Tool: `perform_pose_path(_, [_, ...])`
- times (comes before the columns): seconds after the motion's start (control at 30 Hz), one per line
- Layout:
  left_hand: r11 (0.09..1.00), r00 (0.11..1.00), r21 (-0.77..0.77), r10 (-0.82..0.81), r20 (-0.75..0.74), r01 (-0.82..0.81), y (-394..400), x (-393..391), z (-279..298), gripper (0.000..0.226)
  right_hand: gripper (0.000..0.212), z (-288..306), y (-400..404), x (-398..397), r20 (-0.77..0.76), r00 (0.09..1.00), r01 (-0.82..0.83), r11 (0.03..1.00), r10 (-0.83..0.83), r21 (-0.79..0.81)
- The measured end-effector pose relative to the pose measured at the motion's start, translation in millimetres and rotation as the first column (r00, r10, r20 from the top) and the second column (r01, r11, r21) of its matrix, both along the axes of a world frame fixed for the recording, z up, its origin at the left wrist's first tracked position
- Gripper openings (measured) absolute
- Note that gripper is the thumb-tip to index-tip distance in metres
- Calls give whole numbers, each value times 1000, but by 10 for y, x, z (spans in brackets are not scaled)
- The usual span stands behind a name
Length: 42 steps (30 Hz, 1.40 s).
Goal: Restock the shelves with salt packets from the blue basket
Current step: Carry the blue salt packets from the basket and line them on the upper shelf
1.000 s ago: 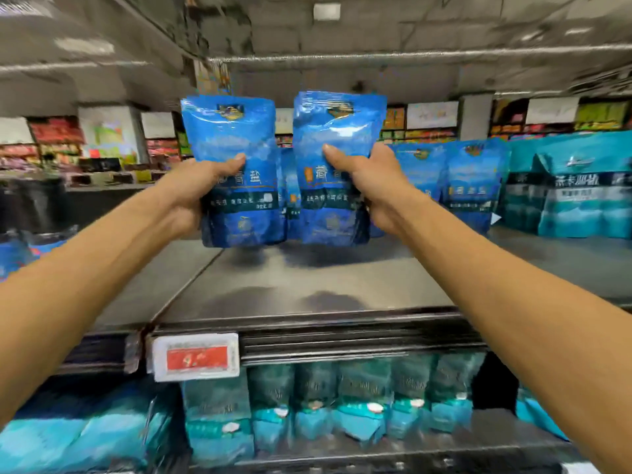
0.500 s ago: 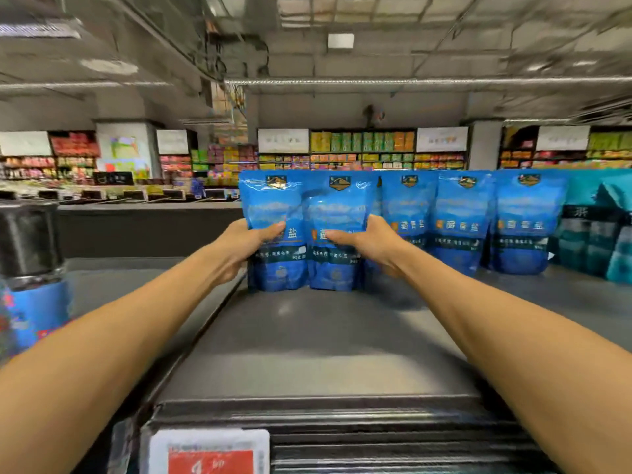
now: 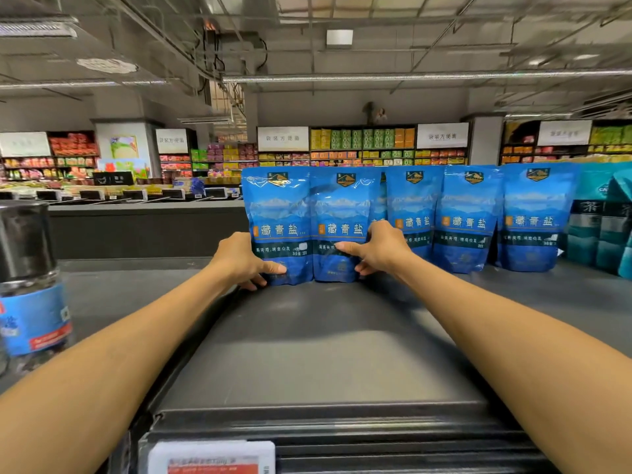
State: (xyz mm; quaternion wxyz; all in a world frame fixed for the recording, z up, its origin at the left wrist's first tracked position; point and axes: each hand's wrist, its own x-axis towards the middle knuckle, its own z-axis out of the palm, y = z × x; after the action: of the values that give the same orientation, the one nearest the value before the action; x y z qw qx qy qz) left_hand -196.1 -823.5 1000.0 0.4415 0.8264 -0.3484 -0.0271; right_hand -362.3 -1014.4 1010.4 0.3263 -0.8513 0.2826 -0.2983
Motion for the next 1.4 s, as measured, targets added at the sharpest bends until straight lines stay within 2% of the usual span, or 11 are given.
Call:
perform_pose_path(0.3, [998, 996, 22, 58, 61, -60, 6, -6, -31, 47, 49, -86, 65, 52, 24, 999, 24, 1000, -24, 19])
perform_pose_path(0.4, [996, 993, -8, 88, 80, -87, 26, -35, -14, 55, 100, -61, 153, 28, -33, 999, 18, 997, -15, 81])
perform_pose_path(0.47, [995, 992, 13, 98, 75, -99, 51, -70, 24, 61, 111, -34, 206, 5, -92, 996, 12, 997, -6, 72])
perform_pose_path(0.63, [986, 984, 65, 149, 101, -156, 158, -260, 76, 80, 110, 52, 275, -123, -160, 987, 39, 997, -28, 71])
perform_pose_path(0.8, [975, 971, 44, 211, 114, -217, 325, -487, 111, 90, 97, 148, 500, -424, -300, 954, -34, 998, 20, -43])
perform_pose_path(0.9, [982, 981, -40, 185, 55, -183, 446, -711, 142, 73, 34, 192, 713, -720, -152, 972, -188, 981, 179, -45])
perform_pose_path(0.93, [981, 981, -94, 177, 77, -170, 498, -819, 161, 58, 27, 196, 802, -842, -70, 965, -255, 967, 254, -1])
perform_pose_path(1.03, [949, 959, -286, 194, 204, -131, 718, -1176, 184, 12, 22, 124, 1147, -1233, 201, 868, -483, 867, 455, 124])
perform_pose_path(1.17, [865, 966, -500, 95, 239, 39, 1097, -1729, -19, 22, 18, -138, 1574, -1712, 408, 745, -622, 771, 528, 136])
perform_pose_path(1.27, [816, 957, -570, 80, 278, 97, 1374, -2113, -320, 20, 19, -405, 1821, -1997, 497, 655, -735, 634, 570, 240])
perform_pose_path(1.4, [775, 982, -619, -11, 190, 129, 1739, -2446, -907, 18, 13, -962, 2051, -2142, 530, 656, -743, 584, 537, 327])
